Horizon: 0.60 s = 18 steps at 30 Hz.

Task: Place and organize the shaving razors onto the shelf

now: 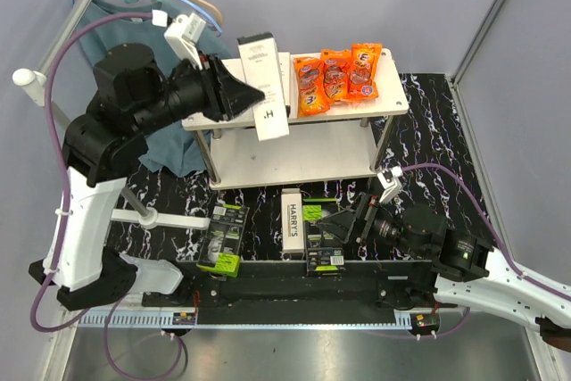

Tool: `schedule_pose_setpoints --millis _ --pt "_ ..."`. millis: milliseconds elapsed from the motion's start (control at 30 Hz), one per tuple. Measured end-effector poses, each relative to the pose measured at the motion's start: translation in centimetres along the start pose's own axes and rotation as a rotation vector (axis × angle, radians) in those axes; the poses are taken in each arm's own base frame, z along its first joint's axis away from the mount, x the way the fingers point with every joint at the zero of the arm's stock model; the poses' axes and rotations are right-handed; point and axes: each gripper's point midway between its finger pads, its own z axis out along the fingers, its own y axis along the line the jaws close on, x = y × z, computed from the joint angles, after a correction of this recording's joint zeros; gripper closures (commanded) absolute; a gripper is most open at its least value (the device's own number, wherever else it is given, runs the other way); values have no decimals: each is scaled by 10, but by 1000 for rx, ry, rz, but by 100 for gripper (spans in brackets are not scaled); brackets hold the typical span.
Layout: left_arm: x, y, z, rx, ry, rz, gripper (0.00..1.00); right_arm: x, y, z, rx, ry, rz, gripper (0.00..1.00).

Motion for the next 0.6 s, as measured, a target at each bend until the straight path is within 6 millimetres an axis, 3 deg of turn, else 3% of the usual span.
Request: schedule_pose_setpoints --millis 233,400,600 --pt "-39 23 5 -47 -78 -16 81 0 0 0 -1 1 4 0" --pt "-47 49 9 -82 -78 -53 80 1 0 0 -1 4 10 0" --pt "-43 83 15 -133 -36 -107 80 2 0 0 0 11 17 0"
